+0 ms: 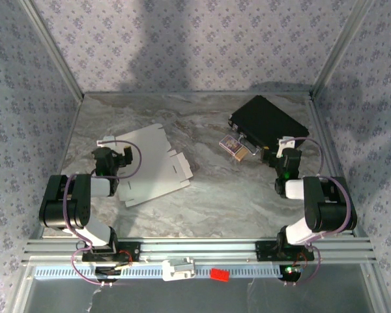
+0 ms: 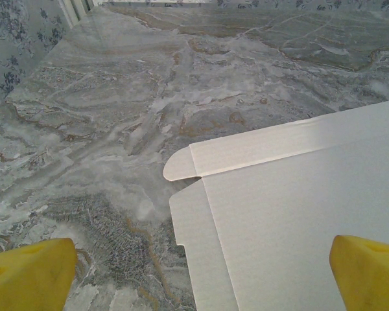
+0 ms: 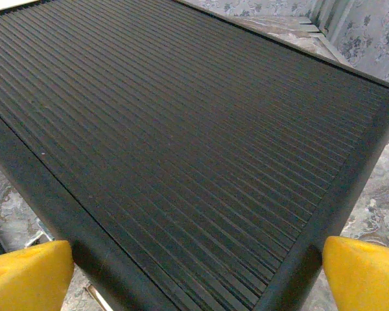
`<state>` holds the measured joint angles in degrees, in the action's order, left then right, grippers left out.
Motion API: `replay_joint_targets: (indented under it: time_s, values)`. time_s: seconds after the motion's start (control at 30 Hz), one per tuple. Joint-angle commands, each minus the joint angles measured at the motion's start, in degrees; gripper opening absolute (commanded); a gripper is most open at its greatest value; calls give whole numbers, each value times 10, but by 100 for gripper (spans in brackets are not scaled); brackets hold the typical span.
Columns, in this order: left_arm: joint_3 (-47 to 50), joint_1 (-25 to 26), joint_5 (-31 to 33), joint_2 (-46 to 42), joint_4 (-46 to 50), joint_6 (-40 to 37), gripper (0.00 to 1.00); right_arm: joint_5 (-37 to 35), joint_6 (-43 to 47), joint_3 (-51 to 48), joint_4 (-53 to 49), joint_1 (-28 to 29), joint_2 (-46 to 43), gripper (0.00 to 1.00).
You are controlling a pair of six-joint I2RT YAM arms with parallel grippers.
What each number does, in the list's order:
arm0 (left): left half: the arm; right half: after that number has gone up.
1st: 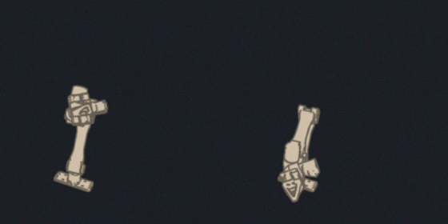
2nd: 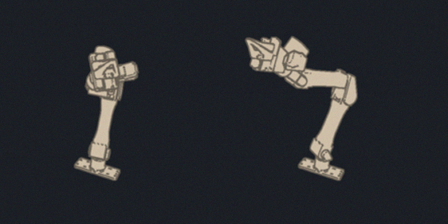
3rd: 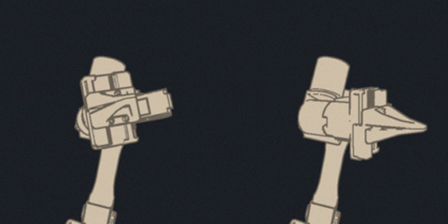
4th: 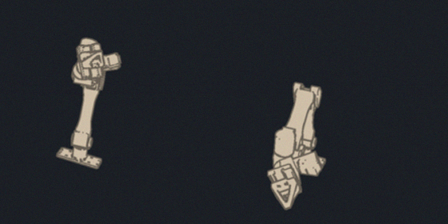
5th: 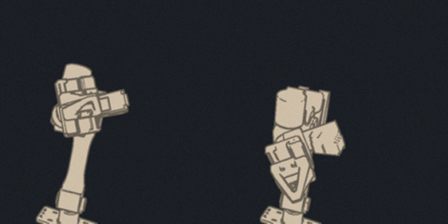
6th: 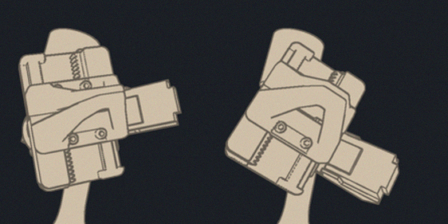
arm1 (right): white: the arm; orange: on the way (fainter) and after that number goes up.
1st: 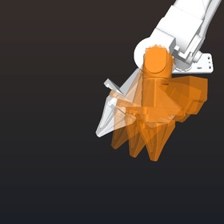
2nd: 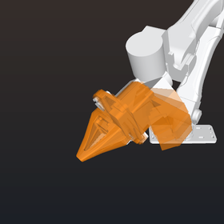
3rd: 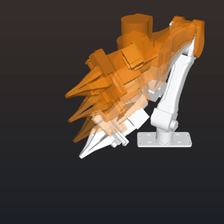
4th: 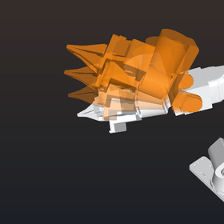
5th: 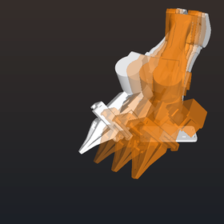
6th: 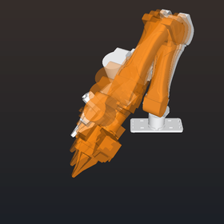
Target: Fold the paper box
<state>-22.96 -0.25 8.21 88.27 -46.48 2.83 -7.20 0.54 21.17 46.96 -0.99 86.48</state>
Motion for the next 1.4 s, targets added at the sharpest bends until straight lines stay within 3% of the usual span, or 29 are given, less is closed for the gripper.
replay_joint_targets:
  time_s: [0.0,0.27,0.53,0.63,0.73,0.77,0.83,0.87,0.9,0.93,0.97,1.03,1.1,1.23,1.3,1.37]
  values:
    - [-1,1,2,-3,-13,0,100,14,3,13,-7,-2,6,99]
    - [2,6,6,-14,-12,-5,100,6,3,9,-9,1,-8,99]
    - [-28,92,167,-171,124,-32,100,-201,-2,18,-103,71,-209,99]
    - [-77,137,258,-240,200,0,100,-256,12,140,-221,109,-275,99]
    - [-181,200,341,-255,273,-16,100,-275,26,318,-328,168,-285,99]
    - [-239,207,355,-249,346,36,100,-298,-21,399,-415,187,-271,99]
    - [-403,187,320,-233,690,306,100,-233,-227,580,-681,163,-224,99]
    - [-450,157,264,-217,791,402,100,-205,-390,656,-855,138,-194,99]
    - [-452,105,116,-206,788,430,100,-144,-486,687,-934,106,-170,98]
    - [-441,62,-9,-192,765,454,97,-28,-450,676,-888,67,-160,90]
    - [-444,40,-78,-169,790,500,85,84,-413,662,-843,54,-147,95]
    - [-476,43,-108,-124,911,526,72,40,-407,697,-928,111,-104,94]
    - [-488,57,-119,-101,997,487,56,64,-398,700,-950,177,-54,85]
    - [-406,48,-116,-158,1018,453,54,130,-370,681,-918,309,55,71]
    - [-373,28,-125,-174,1021,449,53,159,-337,693,-916,337,126,59]
    - [-351,16,-138,-169,1020,446,50,179,-310,706,-916,350,186,53]
